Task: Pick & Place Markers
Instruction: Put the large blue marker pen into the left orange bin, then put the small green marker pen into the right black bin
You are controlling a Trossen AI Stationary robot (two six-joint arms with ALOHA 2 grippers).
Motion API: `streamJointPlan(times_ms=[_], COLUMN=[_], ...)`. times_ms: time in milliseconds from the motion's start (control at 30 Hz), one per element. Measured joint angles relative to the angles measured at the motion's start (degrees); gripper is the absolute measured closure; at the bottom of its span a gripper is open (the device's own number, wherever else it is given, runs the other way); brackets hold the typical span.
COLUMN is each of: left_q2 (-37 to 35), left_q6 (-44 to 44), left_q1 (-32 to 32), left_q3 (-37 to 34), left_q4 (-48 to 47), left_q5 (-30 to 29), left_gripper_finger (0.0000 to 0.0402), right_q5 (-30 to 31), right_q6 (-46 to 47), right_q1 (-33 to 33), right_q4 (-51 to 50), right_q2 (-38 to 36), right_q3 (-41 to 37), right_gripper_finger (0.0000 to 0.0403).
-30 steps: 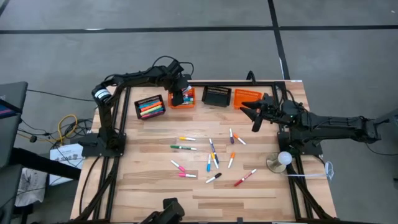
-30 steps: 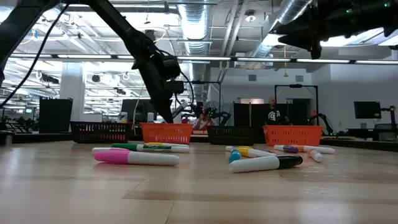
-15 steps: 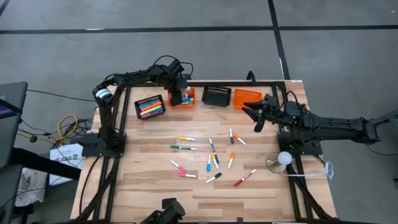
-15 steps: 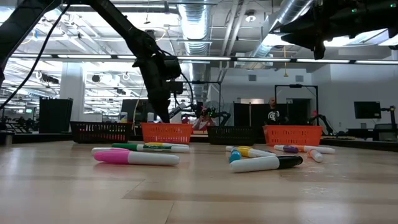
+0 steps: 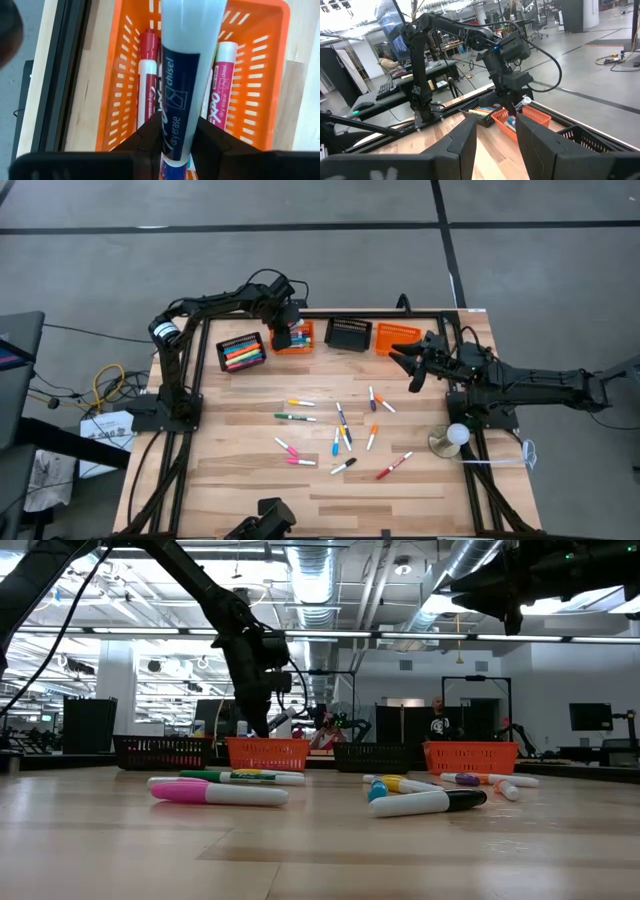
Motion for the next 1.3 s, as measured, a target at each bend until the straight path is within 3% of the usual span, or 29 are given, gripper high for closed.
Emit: streamJointPlan(times_ms=[500,900,1300], left_q2=[-2.33,-22.86,-41.06], left_q6=[-0.51,-7.93,-16.93], left_q1=[-0.22,-3.03,-13.06], left_q3=[-0.09,-1.14,-12.41], left_q4=[-0.09,1.14,3.14], left_q5=[-0.24,6.87,7.14], left_gripper_finger=[0.0232,0.0227,0.024], right_q5=[0.03,0.17,0.12], right_q6=[-0.07,-0.07,-0.04], right_q1=[0.0,-0.02,-0.02], right_q4=[1.42,0.47,0.5], right_q2=[0.0,0.07,0.07], right_q3=[-0.02,-0.02,-0.02], right_gripper_finger=[0.0278,0.0278,0.0278])
